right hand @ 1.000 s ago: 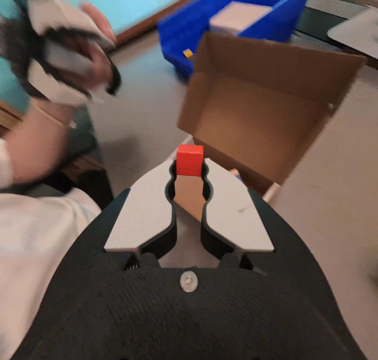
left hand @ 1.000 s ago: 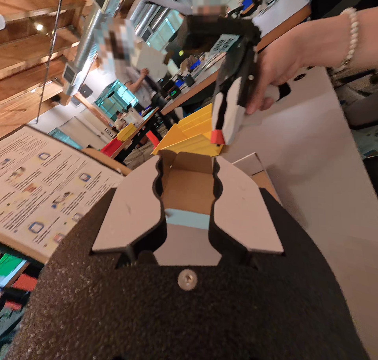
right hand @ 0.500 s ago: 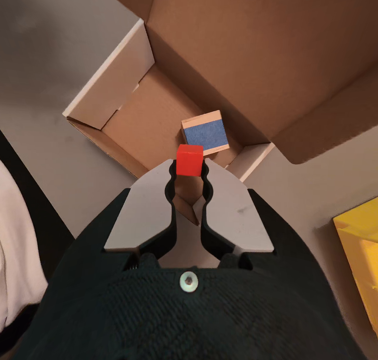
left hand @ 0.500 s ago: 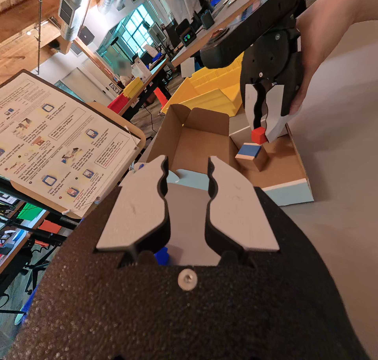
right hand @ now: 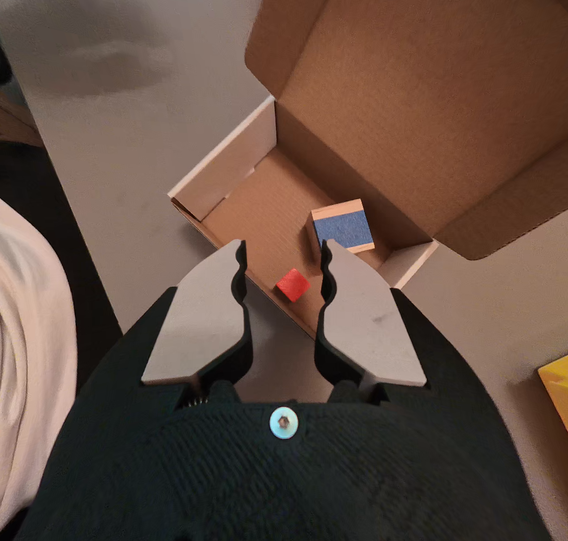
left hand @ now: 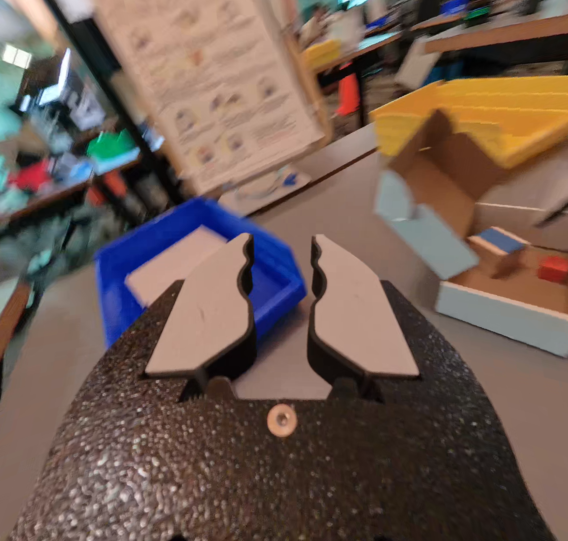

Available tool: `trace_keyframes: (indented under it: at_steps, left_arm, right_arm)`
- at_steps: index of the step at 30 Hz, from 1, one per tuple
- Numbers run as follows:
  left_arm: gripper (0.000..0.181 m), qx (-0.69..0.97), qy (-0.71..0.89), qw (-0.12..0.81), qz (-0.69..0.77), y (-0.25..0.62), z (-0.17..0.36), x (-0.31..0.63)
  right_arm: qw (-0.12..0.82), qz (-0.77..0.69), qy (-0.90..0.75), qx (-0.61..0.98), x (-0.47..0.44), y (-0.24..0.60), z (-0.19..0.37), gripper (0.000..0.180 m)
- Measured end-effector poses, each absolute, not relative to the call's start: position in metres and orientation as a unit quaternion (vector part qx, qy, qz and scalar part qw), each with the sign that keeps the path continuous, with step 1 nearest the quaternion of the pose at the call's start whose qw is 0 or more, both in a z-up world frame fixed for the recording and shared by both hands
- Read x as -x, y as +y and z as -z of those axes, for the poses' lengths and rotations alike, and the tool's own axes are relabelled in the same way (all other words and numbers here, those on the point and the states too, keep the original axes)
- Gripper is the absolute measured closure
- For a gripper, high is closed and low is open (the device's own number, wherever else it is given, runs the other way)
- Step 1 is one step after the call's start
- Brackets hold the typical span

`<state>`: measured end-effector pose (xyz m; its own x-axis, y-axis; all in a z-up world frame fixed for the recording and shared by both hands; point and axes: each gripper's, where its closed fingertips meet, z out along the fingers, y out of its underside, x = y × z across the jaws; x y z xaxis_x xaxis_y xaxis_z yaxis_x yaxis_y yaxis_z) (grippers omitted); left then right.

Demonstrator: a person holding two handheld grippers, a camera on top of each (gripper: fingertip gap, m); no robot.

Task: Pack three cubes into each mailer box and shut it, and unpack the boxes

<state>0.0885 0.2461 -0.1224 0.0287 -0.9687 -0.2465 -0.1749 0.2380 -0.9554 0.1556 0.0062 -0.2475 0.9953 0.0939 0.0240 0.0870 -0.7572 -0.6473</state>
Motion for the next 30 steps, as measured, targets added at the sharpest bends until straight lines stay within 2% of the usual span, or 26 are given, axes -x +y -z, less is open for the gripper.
trace_keyframes:
  at_steps: [3, 8, 11, 16, 20, 30]
  left_arm:
    - [0.142, 0.614, 0.526, 0.465, 0.361, 0.294, 0.147, -0.078]
    - [0.125, 0.705, 0.520, 0.323, 0.359, 0.313, 0.177, -0.106]
    - [0.101, 0.755, 0.501, 0.228, 0.356, 0.321, 0.197, -0.142]
    - [0.105, 0.876, 0.409, 0.106, 0.232, 0.358, 0.253, -0.171]
    - [0.103, 0.929, 0.285, 0.034, 0.233, 0.363, 0.275, -0.187]
    - [0.111, 0.960, 0.256, 0.073, 0.090, 0.372, 0.304, -0.188]
  right_arm:
    - [0.376, 0.006, -0.055, 0.925, -0.154, 0.007, 0.239, 0.129]
    - [0.402, 0.034, -0.055, 0.913, -0.165, 0.008, 0.231, 0.124]
    - [0.408, 0.046, -0.047, 0.911, -0.171, 0.008, 0.227, 0.123]
    - [0.399, 0.070, -0.054, 0.913, -0.178, -0.004, 0.226, 0.122]
    - [0.397, 0.077, -0.051, 0.913, -0.183, -0.011, 0.228, 0.122]
    - [0.403, 0.063, -0.072, 0.910, -0.177, -0.015, 0.227, 0.122]
